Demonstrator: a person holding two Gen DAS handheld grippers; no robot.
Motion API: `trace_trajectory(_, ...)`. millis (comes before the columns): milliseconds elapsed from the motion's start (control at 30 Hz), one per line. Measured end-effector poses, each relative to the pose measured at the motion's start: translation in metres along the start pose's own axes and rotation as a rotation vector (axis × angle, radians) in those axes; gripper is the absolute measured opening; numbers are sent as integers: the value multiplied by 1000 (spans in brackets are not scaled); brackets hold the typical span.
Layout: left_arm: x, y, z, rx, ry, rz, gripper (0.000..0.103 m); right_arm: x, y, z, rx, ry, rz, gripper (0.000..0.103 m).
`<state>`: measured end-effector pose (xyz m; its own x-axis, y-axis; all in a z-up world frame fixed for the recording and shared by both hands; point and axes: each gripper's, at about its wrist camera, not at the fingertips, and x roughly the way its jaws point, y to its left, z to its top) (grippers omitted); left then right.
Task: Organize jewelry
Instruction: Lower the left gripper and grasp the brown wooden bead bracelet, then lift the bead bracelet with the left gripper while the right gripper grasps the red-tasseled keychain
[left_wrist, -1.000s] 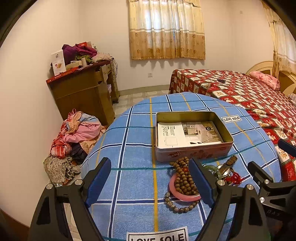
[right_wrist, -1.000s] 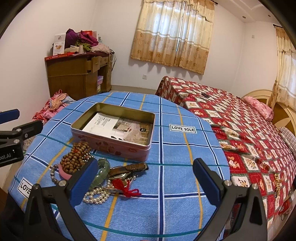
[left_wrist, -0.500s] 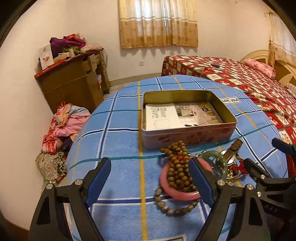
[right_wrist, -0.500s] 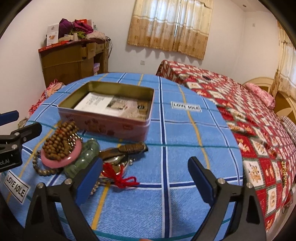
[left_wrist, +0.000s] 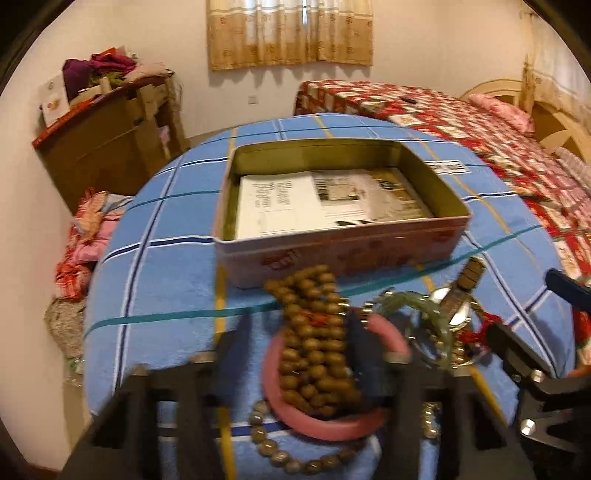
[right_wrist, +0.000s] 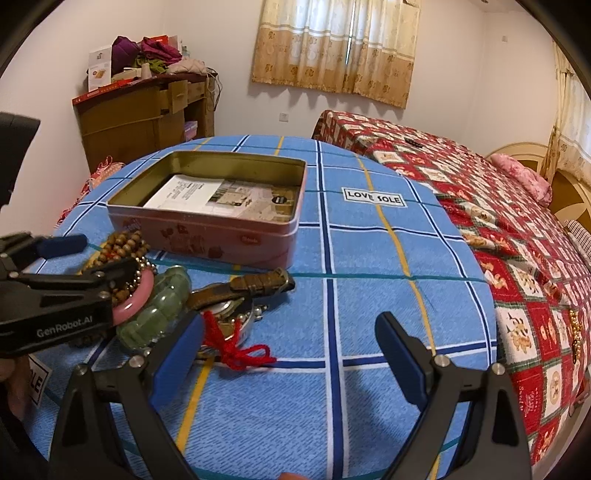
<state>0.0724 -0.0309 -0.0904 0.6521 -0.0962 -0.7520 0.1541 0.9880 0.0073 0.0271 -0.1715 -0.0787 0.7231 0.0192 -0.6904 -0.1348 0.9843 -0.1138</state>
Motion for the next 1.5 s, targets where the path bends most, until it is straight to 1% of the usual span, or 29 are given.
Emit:
trace_trajectory(100,-9,-1,0,6,-24,-27,24,1,-1,-1,5,5,11,94)
trace_trajectory(167,-15,1,0,4,-44,-33,24,1,-2,-1,6,7,15,91)
trace_trajectory(233,-21,4,-1,16,-65,-16,23,1,-3,-1,9,6,8,91)
trace_trajectory(333,-32,17,1,-25,-82,-29,22,2,-6,-1,18,8,0,91)
trace_trajectory(433,-50,22,7,-32,-129,-35,22,4,-8,-2,27,15,5,91)
trace_trajectory(500,-58,21,12,-14,-162,-19,22,4,-8,-1,25,15,11,89)
trace_trajectory(567,-61,20,14,8,-190,18,22,5,-8,-1,20,15,18,87)
trace_trajectory(633,-58,24,14,4,-189,36,22,7,-8,-1,21,20,23,84)
trace_trajectory(733,-48,33,13,-25,-160,39,22,8,-11,-1,30,25,39,78)
trace_trajectory(800,-47,37,12,-37,-156,38,22,8,-11,-1,31,27,51,74)
trace_trajectory(867,-47,38,12,-38,-157,34,22,9,-11,-1,29,30,46,73)
trace_trajectory(900,-47,39,11,-40,-157,31,22,10,-12,-1,30,36,49,71)
trace_trajectory(967,-45,40,11,-41,-154,28,22,12,-14,-1,29,48,34,68)
trace_trajectory(1033,-45,42,11,-41,-151,28,22,13,-20,-1,36,50,-6,68)
trace_trajectory(1067,-45,42,11,-44,-152,28,22,12,-23,-1,43,51,-10,68)
trace_trajectory(1167,-44,42,10,-49,-154,30,22,4,-28,-1,71,31,24,68)
trace_trajectory(1300,-44,42,10,-51,-150,30,22,3,-13,-3,17,28,63,67)
trace_trajectory(1367,-44,43,9,-51,-146,30,22,5,-11,-4,14,31,75,63)
trace_trajectory(1433,-43,43,8,-52,-143,30,22,6,-13,-4,27,36,101,61)
trace_trajectory(1467,-43,43,8,-51,-142,31,22,6,-14,-5,30,36,112,58)
trace_trajectory(1500,-43,43,8,-50,-142,31,22,6,-14,-5,32,36,129,52)
